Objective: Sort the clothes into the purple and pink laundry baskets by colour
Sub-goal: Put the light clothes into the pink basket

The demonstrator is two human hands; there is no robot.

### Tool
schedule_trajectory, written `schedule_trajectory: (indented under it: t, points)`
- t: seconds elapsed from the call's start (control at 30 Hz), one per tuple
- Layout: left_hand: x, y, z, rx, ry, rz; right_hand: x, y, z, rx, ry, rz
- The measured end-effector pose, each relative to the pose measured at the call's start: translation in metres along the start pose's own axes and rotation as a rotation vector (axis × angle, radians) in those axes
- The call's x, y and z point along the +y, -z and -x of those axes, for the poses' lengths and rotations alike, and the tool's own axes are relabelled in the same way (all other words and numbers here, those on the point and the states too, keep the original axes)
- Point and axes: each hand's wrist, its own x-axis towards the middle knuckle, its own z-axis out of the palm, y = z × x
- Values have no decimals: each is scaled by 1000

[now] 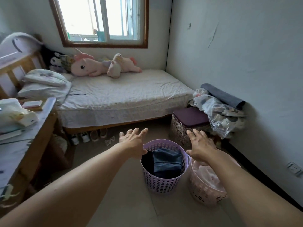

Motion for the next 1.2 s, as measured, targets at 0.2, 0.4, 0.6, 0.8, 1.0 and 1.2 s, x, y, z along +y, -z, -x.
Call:
schedule_trajectory:
  t: [0.2, 0.4, 0.6, 0.8, 1.0, 1.2]
  points:
    - [-18, 12, 29, 28, 52, 11, -36, 10, 25, 15, 56, 20]
    - [1, 21, 37, 68, 28, 42, -23, 32, 46, 37, 56, 21]
    - [29, 21, 38, 81, -11, 17, 12, 43, 57, 59, 9, 22]
    - [44, 29, 44, 82, -39, 60, 38, 44, 64, 70, -18, 19]
    - [11, 77, 57, 163, 17, 118, 47, 61, 62, 127, -31, -18]
    - [-21, 103, 80, 196, 67, 91, 13, 70, 56, 153, 86, -23]
